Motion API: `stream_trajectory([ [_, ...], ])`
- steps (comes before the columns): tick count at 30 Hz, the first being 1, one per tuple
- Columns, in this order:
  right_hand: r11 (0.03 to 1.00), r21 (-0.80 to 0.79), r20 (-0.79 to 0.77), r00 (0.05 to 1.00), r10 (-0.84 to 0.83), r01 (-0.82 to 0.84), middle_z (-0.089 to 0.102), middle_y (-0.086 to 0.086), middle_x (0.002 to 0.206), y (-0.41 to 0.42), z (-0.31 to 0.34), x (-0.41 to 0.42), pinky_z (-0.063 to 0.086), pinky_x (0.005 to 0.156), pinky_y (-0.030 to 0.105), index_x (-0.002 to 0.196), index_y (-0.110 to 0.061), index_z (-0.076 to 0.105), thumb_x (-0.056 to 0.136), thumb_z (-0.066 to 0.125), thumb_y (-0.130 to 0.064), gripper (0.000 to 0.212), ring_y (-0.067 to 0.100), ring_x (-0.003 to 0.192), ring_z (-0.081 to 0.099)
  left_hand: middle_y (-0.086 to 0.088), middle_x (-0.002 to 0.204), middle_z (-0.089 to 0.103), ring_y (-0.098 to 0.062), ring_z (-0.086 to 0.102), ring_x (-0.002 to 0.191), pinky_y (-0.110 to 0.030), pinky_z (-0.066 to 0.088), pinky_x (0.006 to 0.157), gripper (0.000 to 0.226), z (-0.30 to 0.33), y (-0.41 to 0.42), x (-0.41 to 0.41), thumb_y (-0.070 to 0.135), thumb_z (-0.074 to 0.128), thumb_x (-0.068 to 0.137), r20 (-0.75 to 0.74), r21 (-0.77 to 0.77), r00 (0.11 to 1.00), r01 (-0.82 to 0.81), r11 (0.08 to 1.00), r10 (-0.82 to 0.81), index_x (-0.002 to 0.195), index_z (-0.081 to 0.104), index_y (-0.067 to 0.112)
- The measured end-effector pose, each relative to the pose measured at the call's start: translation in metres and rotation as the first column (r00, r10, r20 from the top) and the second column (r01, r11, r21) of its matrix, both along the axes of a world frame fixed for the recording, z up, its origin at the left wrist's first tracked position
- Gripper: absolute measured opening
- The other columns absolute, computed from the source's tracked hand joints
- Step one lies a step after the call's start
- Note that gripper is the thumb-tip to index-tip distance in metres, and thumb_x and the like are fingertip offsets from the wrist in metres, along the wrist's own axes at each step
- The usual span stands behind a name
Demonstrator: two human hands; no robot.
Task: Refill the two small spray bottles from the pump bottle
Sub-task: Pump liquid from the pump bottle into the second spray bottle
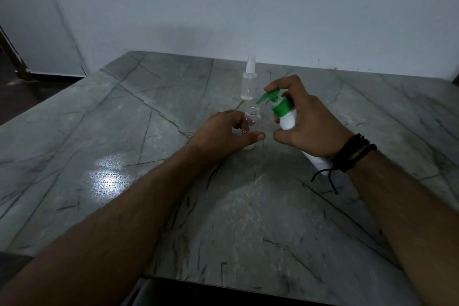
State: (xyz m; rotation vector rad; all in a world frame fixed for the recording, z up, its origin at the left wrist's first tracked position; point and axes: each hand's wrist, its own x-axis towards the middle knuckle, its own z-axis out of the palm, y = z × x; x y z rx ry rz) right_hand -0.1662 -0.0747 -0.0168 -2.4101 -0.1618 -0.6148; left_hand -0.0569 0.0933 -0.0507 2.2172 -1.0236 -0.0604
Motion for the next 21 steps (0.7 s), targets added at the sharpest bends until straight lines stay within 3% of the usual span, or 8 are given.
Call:
stream_trajectory([
  [6,1.0,-0.014,-0.01,1.0,0.009,-0.009,0.063,0.005,0.083,-0.0005,0.0,-0.0001,0.052,0.065,0.04,0.135,-0.026,0.042,0.069,0.077,-0.001,0.079,0.023,0.069,0.063,0.007,0.114,0.064,-0.01,0.058,0.103,-0.032,0.049,0.087,0.044,0.0012,0.0003,-0.0008,0.056,0.07,0.079,-0.026,-0.005,1.0,0.006,1.0,-0.006,0.108,0.067,0.022],
  [12,1.0,0.024,-0.004,1.0,0.001,-0.001,0.064,0.0,0.083,-0.0008,0.0013,-0.0004,0.052,0.066,0.035,0.126,-0.025,0.043,0.07,0.076,0.001,0.071,0.015,0.07,0.064,0.008,0.115,0.063,-0.008,0.055,0.102,-0.026,0.045,0.081,0.039,0.0021,0.0,-0.0007,0.056,0.069,0.08,-0.031,0.008,0.999,0.005,1.0,-0.005,0.103,0.064,0.026],
  [16,1.0,-0.002,-0.002,1.0,0.0,0.0,0.062,0.0,0.083,-0.0006,0.0002,-0.0007,0.052,0.065,0.037,0.134,-0.026,0.042,0.07,0.076,-0.001,0.077,0.021,0.069,0.063,0.009,0.113,0.062,-0.005,0.054,0.098,-0.021,0.042,0.075,0.032,0.0021,-0.0001,-0.001,0.056,0.069,0.08,-0.029,0.006,1.0,0.01,1.0,-0.009,0.098,0.061,0.03],
  [21,1.0,0.007,-0.002,1.0,0.001,-0.001,0.062,-0.002,0.083,-0.0004,0.0008,-0.0007,0.053,0.066,0.036,0.132,-0.023,0.043,0.07,0.077,-0.001,0.074,0.019,0.07,0.063,0.008,0.114,0.063,-0.006,0.055,0.1,-0.024,0.044,0.079,0.031,0.002,-0.0004,-0.0015,0.056,0.069,0.08,-0.027,0.007,1.0,0.015,1.0,-0.015,0.096,0.059,0.032],
])
